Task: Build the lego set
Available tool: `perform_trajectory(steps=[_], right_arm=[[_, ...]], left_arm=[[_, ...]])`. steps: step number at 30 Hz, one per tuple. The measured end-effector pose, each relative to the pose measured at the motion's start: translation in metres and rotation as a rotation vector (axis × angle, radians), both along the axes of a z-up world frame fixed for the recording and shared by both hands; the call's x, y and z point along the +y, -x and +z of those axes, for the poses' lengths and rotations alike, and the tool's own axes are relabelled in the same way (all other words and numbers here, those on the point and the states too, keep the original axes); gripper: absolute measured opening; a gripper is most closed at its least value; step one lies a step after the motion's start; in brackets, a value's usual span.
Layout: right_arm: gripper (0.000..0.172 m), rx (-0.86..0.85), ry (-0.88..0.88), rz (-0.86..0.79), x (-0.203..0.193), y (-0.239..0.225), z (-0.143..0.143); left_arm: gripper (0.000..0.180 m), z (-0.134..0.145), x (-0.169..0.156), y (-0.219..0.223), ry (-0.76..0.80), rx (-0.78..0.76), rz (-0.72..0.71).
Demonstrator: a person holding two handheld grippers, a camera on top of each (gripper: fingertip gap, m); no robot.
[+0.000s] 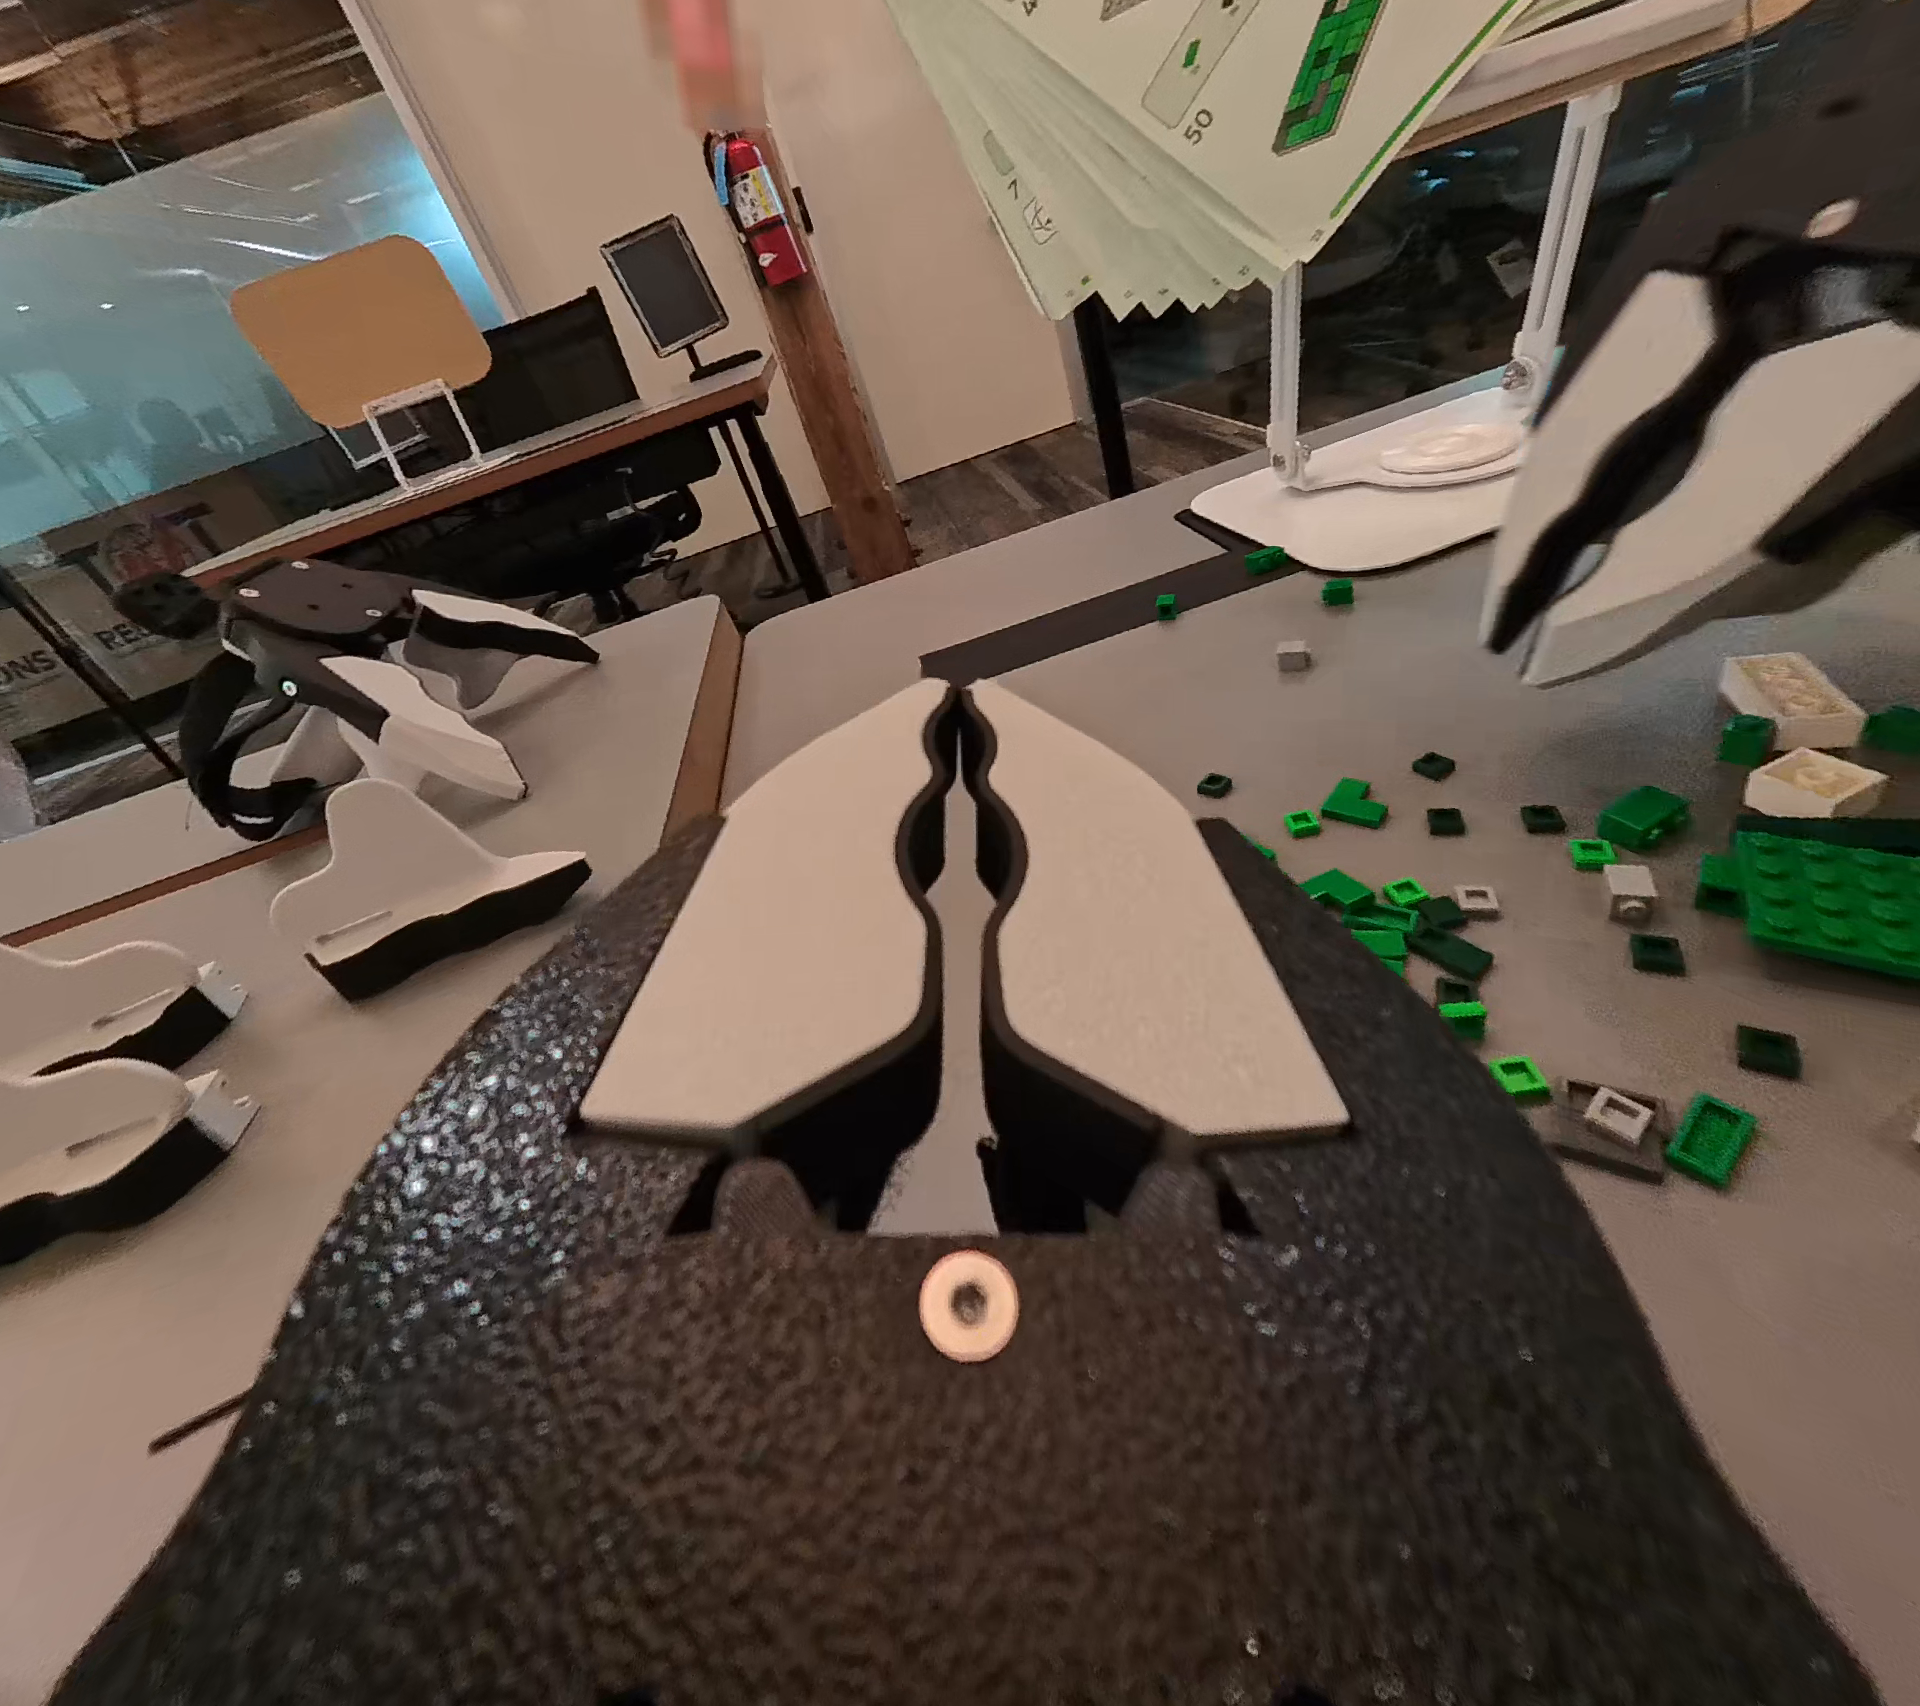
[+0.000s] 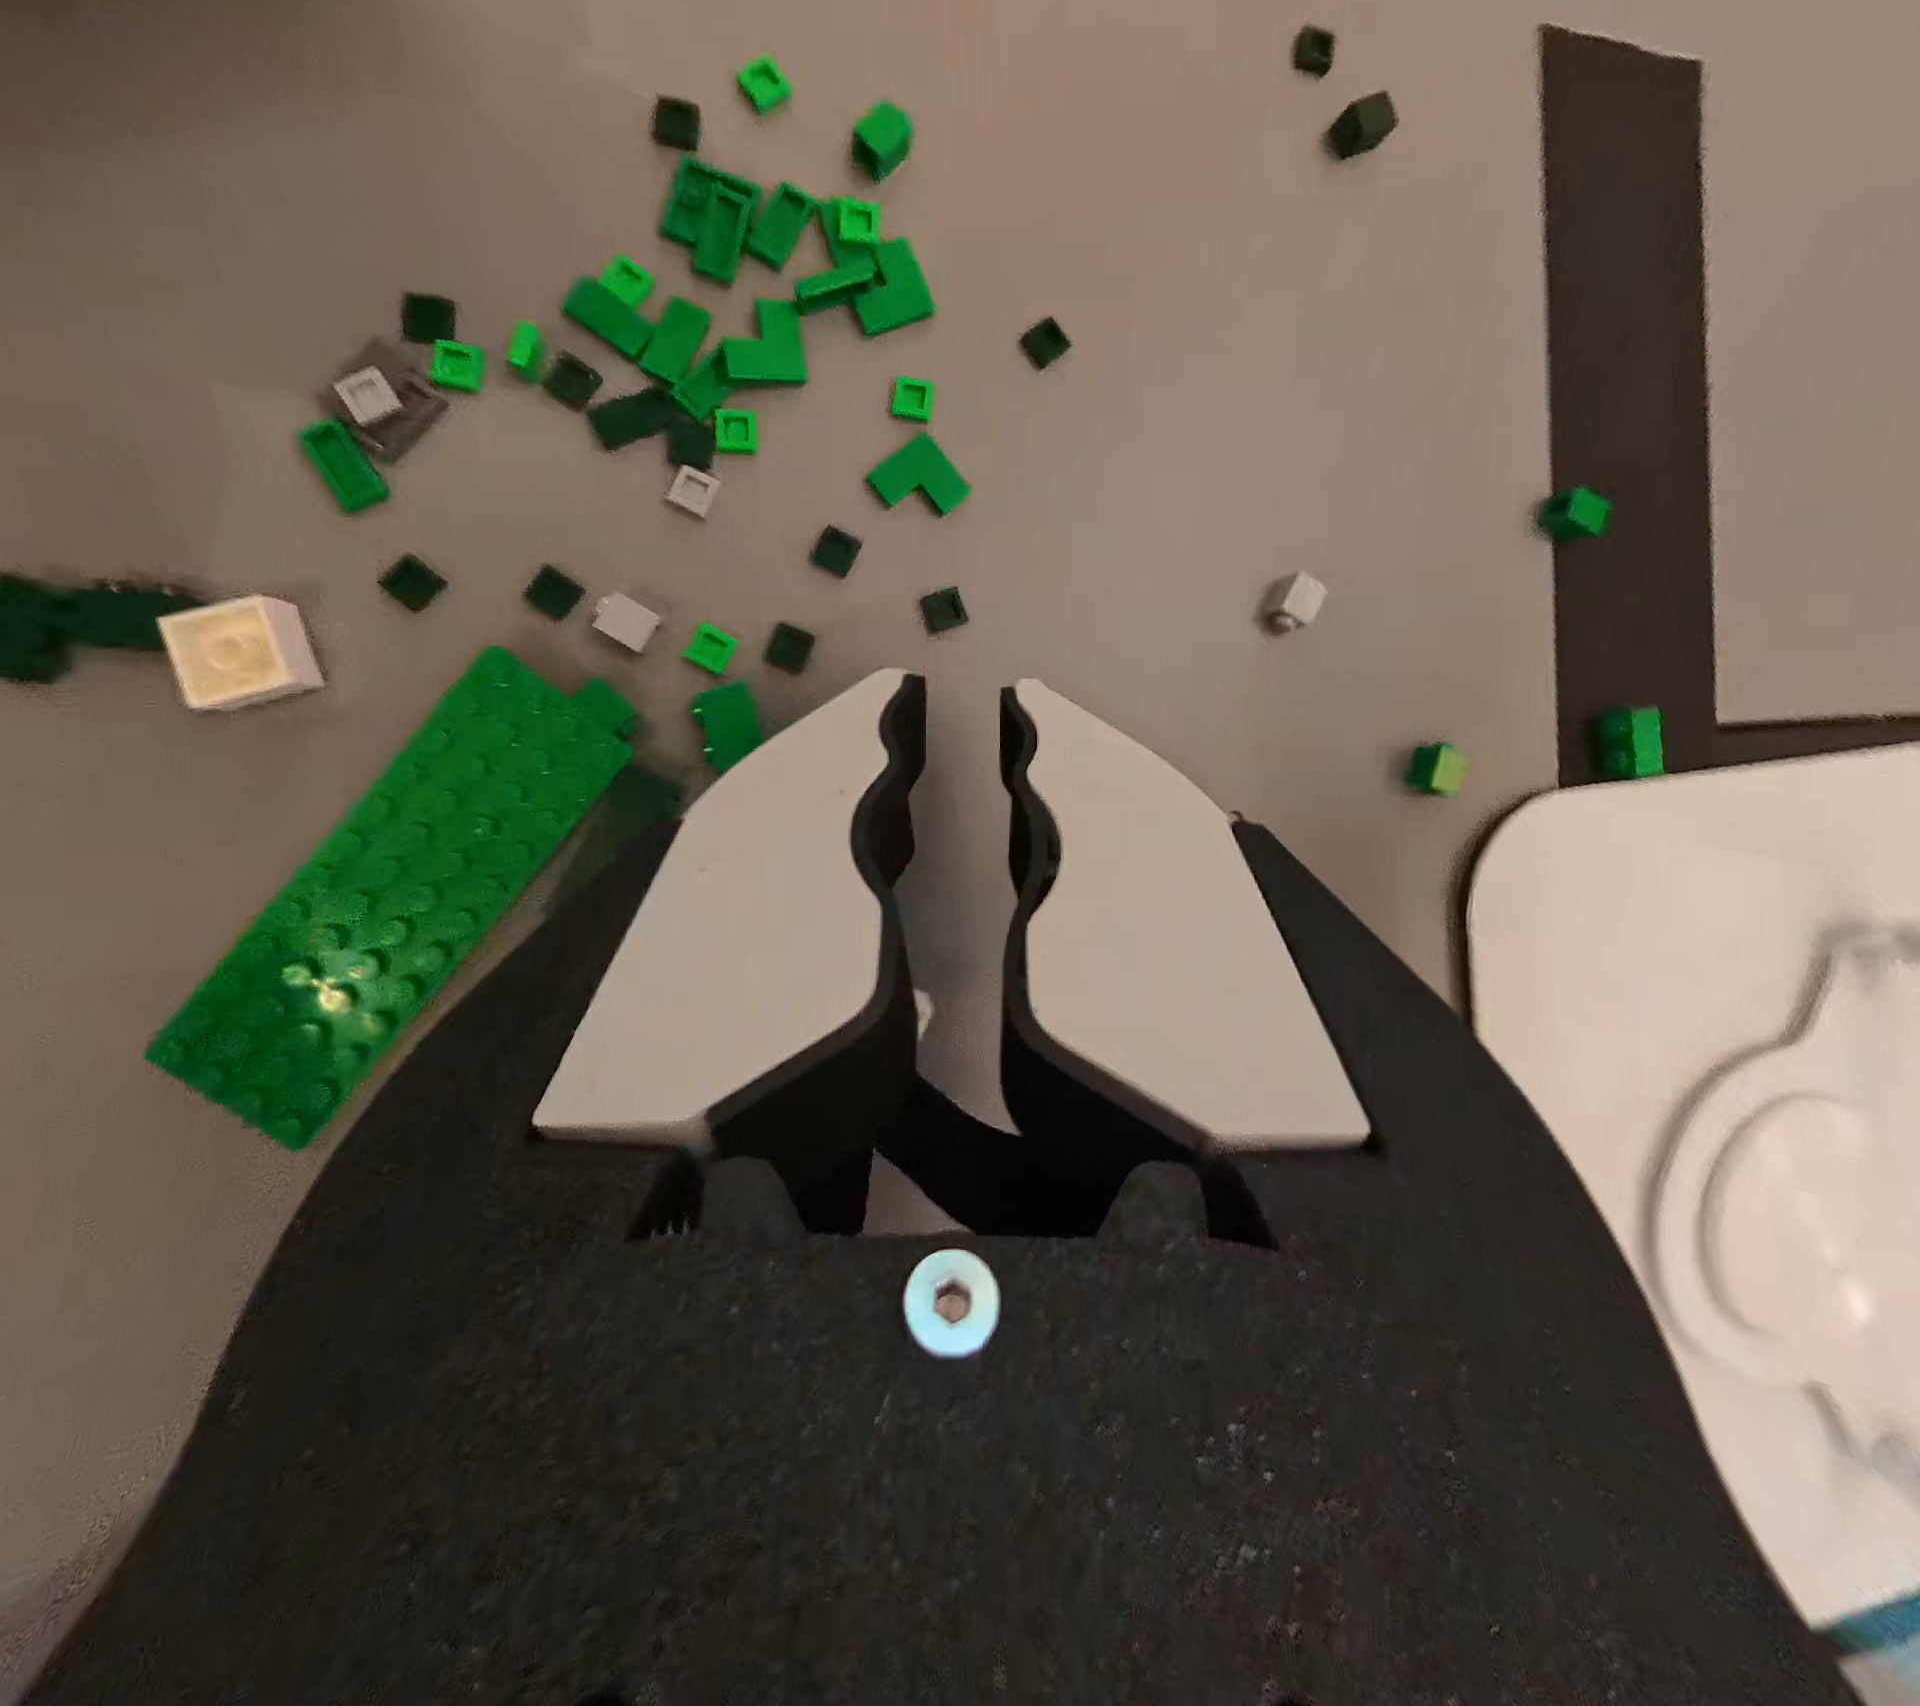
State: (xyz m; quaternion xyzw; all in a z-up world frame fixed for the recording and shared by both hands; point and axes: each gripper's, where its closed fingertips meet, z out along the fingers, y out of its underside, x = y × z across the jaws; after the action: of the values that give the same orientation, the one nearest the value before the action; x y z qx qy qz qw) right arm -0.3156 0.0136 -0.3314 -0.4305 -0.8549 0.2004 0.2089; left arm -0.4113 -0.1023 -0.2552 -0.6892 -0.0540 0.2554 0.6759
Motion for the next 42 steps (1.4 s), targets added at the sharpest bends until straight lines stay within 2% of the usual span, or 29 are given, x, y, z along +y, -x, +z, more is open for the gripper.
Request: perform_trajectory(steps=[5, 10, 12, 14, 16, 19, 20, 21, 23, 26, 30, 34, 36, 39, 42], right_arm=[[0.016, -0.072, -0.043, 0.219, -0.005, 0.013, -0.018], [0.017, -0.112, -0.018, 0.255, -0.009, 0.018, -0.025], [0.008, -0.122, 0.001, 0.264, -0.012, 0.018, -0.028], [0.007, -0.127, -0.007, 0.25, -0.01, 0.017, -0.027], [0.007, -0.084, 0.04, 0.241, -0.014, 0.013, -0.018], [0.007, -0.029, 0.264, 0.25, -0.038, -0.015, 0.015], [0.007, -0.01, 0.337, 0.26, -0.046, -0.028, 0.028], [0.007, -0.001, 0.409, 0.275, -0.054, -0.043, 0.04], [0.007, 0.012, 0.523, 0.29, -0.066, -0.071, 0.058], [0.007, -0.007, 0.664, 0.296, -0.075, -0.108, 0.075], [0.007, -0.04, 0.79, 0.29, -0.079, -0.141, 0.084], [0.007, -0.066, 0.839, 0.278, -0.077, -0.166, 0.085], [0.007, -0.056, 0.82, 0.261, -0.071, -0.173, 0.085], [0.007, -0.057, 0.851, 0.259, -0.067, -0.185, 0.087], [0.007, -0.073, 0.865, 0.261, -0.064, -0.195, 0.085]], left_arm=[[0.0, -0.002, 0.006, -0.004, 0.001, -0.02, -0.039], [0.0, -0.002, 0.006, -0.006, -0.002, -0.023, -0.053], [0.0, -0.002, 0.008, -0.006, -0.002, -0.024, -0.061], [0.0, -0.002, 0.01, -0.011, -0.001, -0.017, -0.094], [0.0, 0.001, 0.015, -0.024, -0.008, 0.001, -0.183], [0.0, 0.012, 0.027, -0.069, -0.028, 0.136, -0.378], [0.024, 0.013, 0.032, -0.09, -0.013, 0.212, -0.433], [0.034, 0.013, 0.038, -0.109, 0.01, 0.281, -0.491], [0.038, 0.007, 0.049, -0.148, 0.083, 0.411, -0.565], [0.025, 0.005, 0.057, -0.188, 0.129, 0.614, -0.577], [0.003, 0.005, 0.06, -0.233, 0.139, 0.742, -0.655], [0.0, 0.007, 0.062, -0.26, 0.13, 0.788, -0.679], [0.011, 0.015, 0.062, -0.263, 0.087, 0.77, -0.655], [0.013, 0.016, 0.06, -0.28, 0.091, 0.784, -0.69], [0.0, 0.012, 0.067, -0.297, 0.123, 0.835, -0.705]])
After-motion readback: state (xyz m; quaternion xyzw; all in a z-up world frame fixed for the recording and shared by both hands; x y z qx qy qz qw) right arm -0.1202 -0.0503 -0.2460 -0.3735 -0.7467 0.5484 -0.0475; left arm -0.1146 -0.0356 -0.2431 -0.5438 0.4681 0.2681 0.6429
